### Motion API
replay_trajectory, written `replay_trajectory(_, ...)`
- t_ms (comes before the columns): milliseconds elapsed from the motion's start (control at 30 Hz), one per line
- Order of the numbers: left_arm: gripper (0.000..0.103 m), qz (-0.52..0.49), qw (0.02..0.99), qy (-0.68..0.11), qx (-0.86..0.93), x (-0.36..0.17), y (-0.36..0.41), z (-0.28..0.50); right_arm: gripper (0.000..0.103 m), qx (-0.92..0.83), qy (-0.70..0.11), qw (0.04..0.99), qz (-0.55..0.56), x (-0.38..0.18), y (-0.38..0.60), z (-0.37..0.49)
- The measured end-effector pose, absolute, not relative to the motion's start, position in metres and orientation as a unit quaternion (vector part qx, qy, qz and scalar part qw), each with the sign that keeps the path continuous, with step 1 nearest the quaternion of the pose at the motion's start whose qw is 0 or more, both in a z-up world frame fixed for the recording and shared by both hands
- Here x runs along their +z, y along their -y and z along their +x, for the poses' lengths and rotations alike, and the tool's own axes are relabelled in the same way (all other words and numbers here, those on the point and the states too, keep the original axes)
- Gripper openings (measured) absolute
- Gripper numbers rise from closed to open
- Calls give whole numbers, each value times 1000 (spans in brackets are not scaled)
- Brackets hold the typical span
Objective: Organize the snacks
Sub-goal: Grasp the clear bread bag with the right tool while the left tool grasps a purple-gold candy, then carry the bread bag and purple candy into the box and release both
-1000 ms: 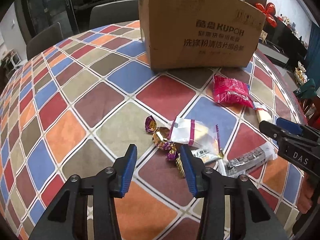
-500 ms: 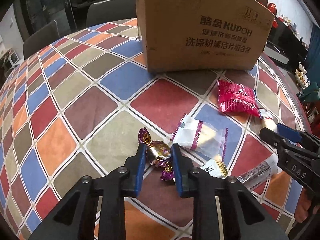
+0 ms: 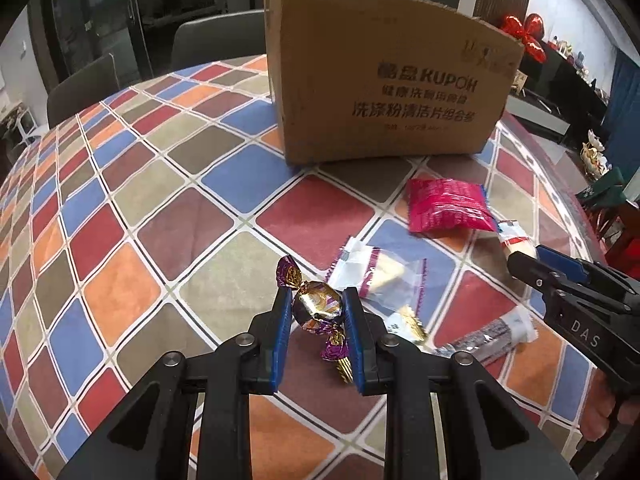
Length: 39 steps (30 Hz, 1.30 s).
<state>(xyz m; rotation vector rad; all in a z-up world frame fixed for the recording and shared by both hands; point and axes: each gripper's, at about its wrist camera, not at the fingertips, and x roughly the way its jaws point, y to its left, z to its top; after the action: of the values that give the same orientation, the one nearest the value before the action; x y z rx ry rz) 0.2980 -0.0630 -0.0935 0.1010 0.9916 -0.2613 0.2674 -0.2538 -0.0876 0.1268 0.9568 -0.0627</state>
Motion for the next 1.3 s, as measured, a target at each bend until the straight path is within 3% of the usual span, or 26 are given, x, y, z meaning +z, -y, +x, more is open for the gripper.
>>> replay_trajectory(667, 26, 41, 900, -398, -173, -19, 77, 268, 37, -1, -384, 919, 95, -23, 261, 235)
replay_trajectory(1300, 26, 71, 927, -309, -199, 69, 90, 291, 37, 38, -306, 948, 79, 56, 260, 255)
